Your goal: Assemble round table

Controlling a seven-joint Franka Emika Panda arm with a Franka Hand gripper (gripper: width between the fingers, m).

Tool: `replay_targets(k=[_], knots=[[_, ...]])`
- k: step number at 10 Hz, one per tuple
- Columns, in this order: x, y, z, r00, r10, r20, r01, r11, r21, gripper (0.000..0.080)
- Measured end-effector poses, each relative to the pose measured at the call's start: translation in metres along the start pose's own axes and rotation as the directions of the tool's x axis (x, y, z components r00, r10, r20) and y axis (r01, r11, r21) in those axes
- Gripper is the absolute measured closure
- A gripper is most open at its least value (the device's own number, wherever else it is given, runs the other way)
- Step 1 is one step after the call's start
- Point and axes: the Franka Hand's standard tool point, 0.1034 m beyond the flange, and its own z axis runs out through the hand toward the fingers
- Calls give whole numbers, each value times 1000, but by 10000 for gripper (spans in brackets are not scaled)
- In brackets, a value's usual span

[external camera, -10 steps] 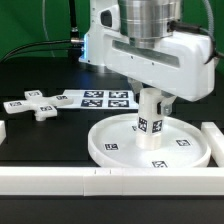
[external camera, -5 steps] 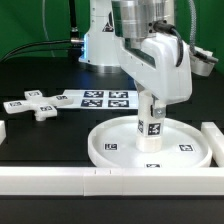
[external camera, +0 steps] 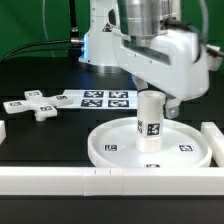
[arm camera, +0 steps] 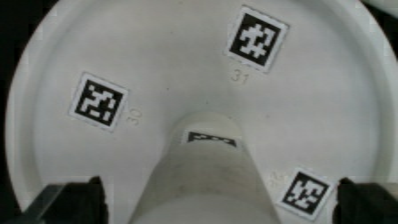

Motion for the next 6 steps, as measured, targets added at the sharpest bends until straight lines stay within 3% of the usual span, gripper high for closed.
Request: replay_targets(k=[5,6], knots=[[-7,0,1,999,-32,25,31,999,4,151],[-9,2,0,995,-97,28,97,995,-7,151]])
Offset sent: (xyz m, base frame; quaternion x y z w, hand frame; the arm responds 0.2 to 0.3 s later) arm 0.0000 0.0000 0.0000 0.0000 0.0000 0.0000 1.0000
